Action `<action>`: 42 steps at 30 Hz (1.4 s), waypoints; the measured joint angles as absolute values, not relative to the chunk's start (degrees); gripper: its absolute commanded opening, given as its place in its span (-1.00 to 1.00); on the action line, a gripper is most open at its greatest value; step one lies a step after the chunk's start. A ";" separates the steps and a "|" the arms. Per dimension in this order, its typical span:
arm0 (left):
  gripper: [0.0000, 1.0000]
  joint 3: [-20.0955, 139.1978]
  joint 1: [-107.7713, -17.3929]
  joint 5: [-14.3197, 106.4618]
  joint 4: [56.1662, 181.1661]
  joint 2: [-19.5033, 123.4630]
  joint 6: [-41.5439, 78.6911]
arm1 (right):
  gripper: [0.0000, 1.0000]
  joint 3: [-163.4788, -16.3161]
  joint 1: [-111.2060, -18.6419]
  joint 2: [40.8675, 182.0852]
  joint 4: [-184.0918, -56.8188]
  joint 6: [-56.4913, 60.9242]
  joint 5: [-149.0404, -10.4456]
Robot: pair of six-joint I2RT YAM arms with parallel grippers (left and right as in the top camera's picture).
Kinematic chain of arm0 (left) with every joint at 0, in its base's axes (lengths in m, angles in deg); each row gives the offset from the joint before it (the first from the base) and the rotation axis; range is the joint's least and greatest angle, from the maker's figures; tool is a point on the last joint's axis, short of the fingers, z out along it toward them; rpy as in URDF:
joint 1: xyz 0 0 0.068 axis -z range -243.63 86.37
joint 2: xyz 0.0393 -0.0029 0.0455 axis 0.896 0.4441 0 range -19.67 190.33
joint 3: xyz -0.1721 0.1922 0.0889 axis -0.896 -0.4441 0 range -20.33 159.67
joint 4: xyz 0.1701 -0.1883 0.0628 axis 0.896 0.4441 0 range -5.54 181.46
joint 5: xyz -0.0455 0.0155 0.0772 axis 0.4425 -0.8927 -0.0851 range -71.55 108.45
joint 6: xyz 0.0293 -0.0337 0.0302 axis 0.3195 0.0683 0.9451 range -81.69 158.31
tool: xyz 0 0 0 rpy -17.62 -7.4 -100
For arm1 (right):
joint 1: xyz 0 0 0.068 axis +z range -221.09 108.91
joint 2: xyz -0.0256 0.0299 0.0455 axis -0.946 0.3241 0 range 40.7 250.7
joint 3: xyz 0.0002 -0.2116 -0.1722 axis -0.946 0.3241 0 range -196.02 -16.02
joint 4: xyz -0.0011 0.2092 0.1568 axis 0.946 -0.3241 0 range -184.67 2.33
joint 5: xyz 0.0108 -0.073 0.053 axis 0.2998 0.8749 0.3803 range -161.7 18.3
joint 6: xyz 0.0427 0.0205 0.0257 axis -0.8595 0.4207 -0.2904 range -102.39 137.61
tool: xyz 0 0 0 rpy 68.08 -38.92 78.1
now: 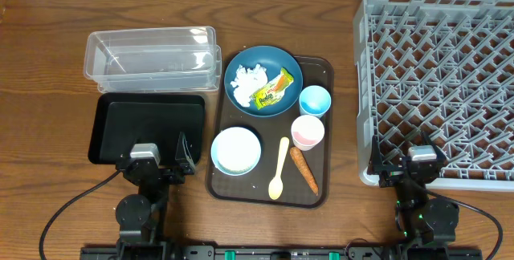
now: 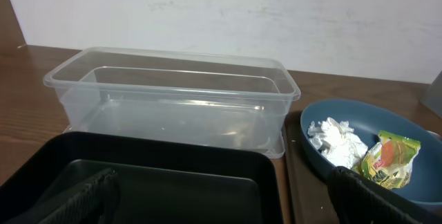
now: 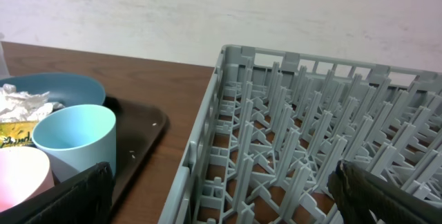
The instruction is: Sort waste into correct bins and load items into the dishwasher rack
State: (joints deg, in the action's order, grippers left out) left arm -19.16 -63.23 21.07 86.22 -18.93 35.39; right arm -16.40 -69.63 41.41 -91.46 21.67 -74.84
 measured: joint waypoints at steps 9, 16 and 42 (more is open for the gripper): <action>0.94 -19.16 -63.20 21.07 86.22 -18.93 35.39 | 0.98 -16.40 -69.63 41.41 -91.48 21.67 -74.81; 0.94 -19.16 -63.23 21.07 86.20 -18.93 35.37 | 0.98 -16.40 -69.63 41.44 -91.07 21.67 -74.68; 0.94 14.98 -63.25 21.15 97.72 27.62 33.80 | 0.99 -40.01 -69.63 72.82 -92.34 20.01 -64.85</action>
State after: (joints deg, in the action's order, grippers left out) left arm 14.98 -63.25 21.15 97.72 27.62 33.80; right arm -40.01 -69.63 72.82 -92.34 20.01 -64.85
